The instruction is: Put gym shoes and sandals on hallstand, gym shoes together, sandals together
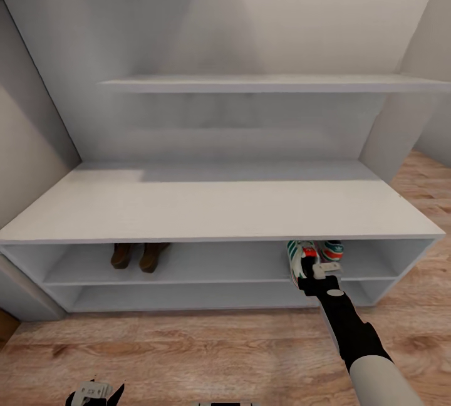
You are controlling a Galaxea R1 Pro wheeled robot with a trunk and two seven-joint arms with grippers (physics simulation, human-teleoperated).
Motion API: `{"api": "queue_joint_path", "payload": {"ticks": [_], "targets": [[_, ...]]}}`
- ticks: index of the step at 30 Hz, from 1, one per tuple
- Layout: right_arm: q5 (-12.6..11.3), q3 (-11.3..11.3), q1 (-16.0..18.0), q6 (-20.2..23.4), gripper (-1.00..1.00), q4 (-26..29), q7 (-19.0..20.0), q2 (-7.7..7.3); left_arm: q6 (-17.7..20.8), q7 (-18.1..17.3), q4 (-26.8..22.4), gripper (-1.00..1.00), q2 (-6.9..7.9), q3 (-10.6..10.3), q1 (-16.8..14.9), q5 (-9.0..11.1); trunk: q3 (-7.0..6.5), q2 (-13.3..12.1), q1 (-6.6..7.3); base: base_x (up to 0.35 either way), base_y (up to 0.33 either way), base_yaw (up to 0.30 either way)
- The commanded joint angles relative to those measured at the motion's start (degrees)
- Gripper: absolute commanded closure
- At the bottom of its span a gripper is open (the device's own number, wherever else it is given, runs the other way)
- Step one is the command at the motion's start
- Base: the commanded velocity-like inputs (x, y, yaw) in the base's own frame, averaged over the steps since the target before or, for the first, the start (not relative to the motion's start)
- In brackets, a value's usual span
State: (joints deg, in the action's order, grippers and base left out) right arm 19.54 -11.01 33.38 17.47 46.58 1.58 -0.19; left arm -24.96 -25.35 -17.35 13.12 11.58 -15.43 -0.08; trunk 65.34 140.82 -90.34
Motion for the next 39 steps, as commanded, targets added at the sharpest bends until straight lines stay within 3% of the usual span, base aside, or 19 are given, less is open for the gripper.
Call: {"api": "queue_joint_path", "payload": {"ticks": [1, 39], "targets": [[0.5, -0.1, 0.0, 0.3, 1.0, 0.1, 0.2, 0.02, 0.0, -0.6, 0.0, -1.0, -0.03, 0.5, 0.0, 0.0, 0.05, 0.0, -0.02, 0.27, 0.0, 0.0], [0.5, -0.1, 0.0, 0.3, 1.0, 0.1, 0.1, 0.01, 0.0, -0.6, 0.1, -1.0, -0.03, 0.6, 0.0, 0.0, 0.05, 0.0, -0.02, 0.096, 0.0, 0.0]]}}
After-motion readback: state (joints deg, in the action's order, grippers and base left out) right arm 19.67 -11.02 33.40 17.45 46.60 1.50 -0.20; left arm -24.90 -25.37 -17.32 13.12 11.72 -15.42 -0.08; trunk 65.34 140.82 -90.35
